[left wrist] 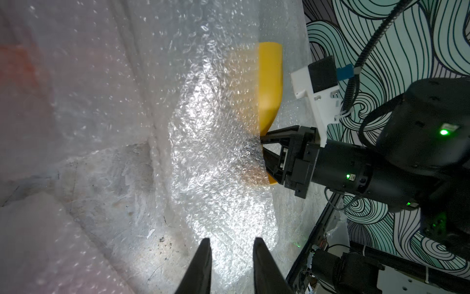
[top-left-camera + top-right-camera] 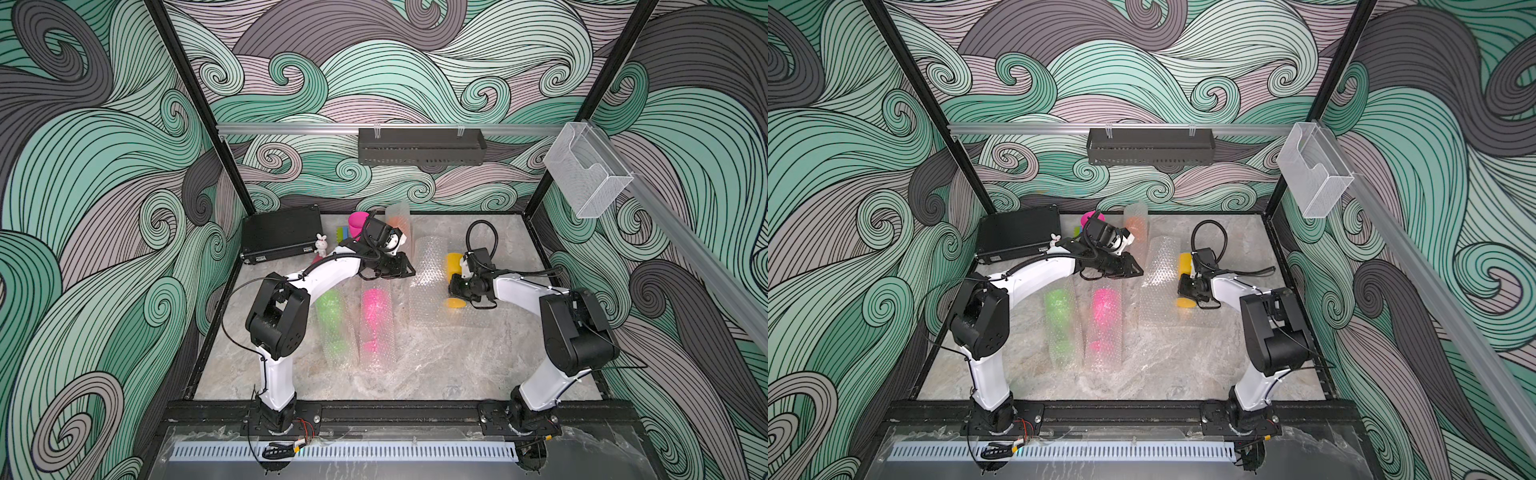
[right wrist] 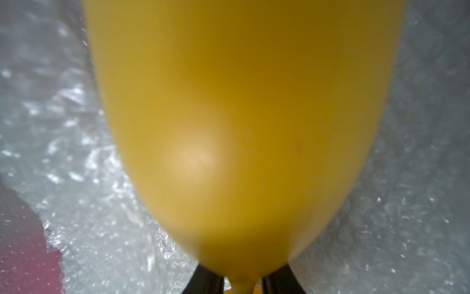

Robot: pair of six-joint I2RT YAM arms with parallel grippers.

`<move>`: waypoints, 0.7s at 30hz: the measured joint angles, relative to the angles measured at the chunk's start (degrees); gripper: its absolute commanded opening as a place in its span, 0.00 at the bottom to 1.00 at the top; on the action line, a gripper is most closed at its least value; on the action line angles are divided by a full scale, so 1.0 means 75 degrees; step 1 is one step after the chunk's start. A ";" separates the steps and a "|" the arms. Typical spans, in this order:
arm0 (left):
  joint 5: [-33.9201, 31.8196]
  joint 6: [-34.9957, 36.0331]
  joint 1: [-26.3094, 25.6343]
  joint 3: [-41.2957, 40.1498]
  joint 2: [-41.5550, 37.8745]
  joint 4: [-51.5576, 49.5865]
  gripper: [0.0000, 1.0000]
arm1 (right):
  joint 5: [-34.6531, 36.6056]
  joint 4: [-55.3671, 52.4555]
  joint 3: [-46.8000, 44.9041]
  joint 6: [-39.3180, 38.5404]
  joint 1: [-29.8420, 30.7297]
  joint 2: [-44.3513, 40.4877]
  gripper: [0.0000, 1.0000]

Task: Unpack wine glasses from bubble wrap
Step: Pick up the wine glass from the bubble wrap.

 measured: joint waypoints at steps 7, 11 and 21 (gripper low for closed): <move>0.0201 -0.0023 0.0055 0.0067 0.0000 -0.0184 0.35 | 0.0035 0.0015 -0.0166 -0.0099 0.0000 -0.0417 0.16; 0.0411 -0.0079 0.0134 0.0256 -0.0015 -0.0265 0.35 | 0.0035 0.0105 -0.0428 -0.0163 -0.0061 -0.0886 0.15; 0.0729 -0.0230 0.0361 0.0568 -0.0256 -0.0373 0.37 | -0.0064 0.0627 -0.1026 -0.0778 -0.0321 -0.2037 0.13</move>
